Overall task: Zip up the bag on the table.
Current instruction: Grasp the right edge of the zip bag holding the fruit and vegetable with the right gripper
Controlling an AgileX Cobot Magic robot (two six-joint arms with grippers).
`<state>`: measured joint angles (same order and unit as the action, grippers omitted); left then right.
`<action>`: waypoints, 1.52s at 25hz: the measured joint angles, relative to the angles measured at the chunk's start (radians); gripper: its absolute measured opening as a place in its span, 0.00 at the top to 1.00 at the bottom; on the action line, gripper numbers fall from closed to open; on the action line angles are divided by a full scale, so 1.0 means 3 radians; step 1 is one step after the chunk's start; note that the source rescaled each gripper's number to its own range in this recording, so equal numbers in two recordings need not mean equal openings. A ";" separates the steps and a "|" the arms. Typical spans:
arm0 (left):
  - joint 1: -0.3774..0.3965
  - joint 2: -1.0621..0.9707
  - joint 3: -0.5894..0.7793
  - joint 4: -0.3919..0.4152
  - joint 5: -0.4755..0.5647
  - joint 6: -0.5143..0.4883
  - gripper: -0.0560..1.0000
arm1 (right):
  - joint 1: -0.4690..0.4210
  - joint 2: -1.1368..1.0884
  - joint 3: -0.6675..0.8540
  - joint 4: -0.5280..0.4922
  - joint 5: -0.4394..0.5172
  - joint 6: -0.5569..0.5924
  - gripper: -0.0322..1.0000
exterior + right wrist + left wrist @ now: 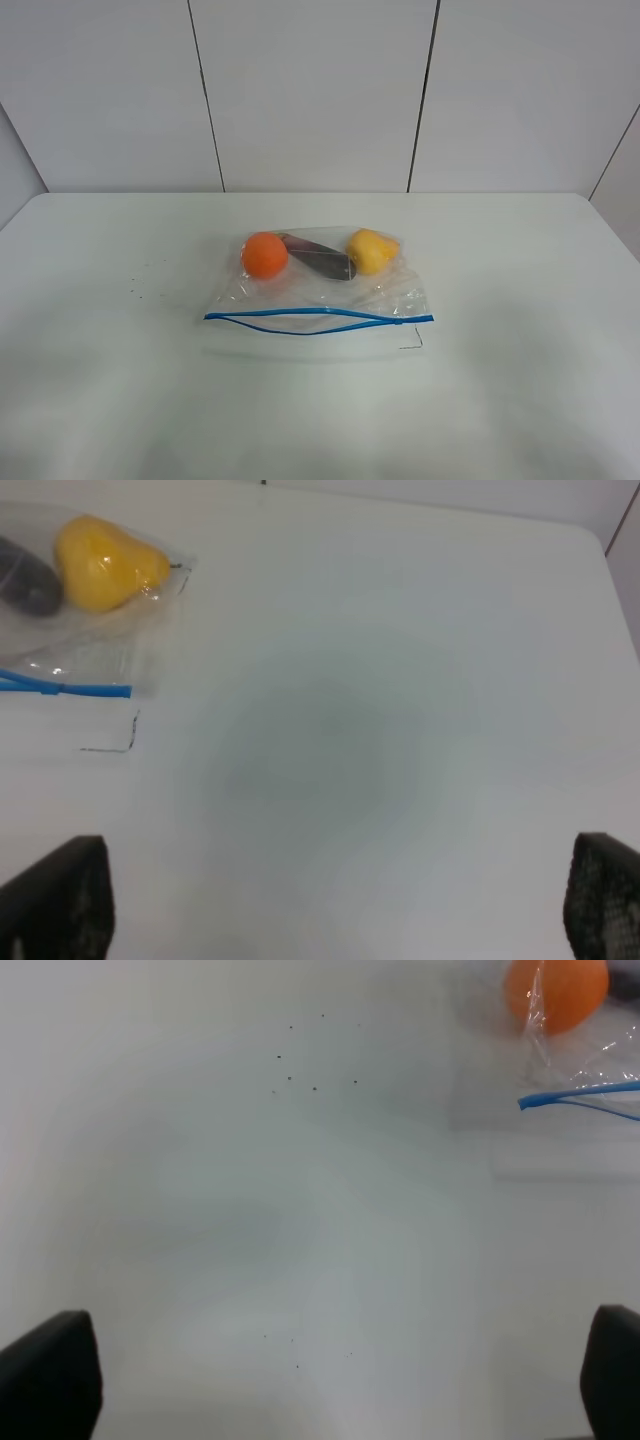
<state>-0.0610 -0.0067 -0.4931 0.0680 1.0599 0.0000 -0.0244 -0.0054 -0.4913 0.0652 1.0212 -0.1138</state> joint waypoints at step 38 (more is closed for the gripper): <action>0.0000 0.0000 0.0000 0.0000 0.0003 0.0000 0.00 | 0.0000 0.3058 -0.0316 0.0494 -0.1002 -0.0035 0.00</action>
<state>-0.0610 -0.0067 -0.4931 0.0680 1.0608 0.0000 -0.0244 0.9118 -0.5860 0.2135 0.7207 -0.1243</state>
